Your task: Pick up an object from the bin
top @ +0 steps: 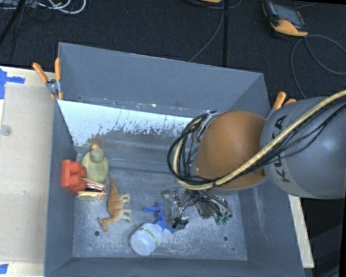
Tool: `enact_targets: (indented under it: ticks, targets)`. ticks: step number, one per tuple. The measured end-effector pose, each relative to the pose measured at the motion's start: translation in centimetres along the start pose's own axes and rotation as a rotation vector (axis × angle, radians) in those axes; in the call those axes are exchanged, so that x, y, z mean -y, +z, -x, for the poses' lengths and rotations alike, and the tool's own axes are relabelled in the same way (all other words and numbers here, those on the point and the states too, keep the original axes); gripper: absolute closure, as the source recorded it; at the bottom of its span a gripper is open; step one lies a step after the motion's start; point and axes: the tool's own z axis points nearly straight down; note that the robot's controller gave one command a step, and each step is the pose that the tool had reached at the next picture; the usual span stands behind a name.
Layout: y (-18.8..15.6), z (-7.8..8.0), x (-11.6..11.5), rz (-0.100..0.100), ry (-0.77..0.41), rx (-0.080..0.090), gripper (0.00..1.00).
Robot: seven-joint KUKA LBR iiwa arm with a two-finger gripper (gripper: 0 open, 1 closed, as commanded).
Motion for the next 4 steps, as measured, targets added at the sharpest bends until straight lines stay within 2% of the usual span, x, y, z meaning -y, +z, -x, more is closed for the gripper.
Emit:
enact_targets:
  ticks: [1, 2, 3, 4]
  targets:
    - [0.0, 0.0, 0.0, 0.0, 0.001, 0.0, 0.0]
    - [0.0, 0.0, 0.0, 0.0, 0.002, 0.0, 0.0]
    - [1.8, -0.3, -0.3, -0.002, -0.07, 0.007, 0.0]
    - [8.0, -1.3, -0.6, 0.002, -0.214, -0.003, 1.0]
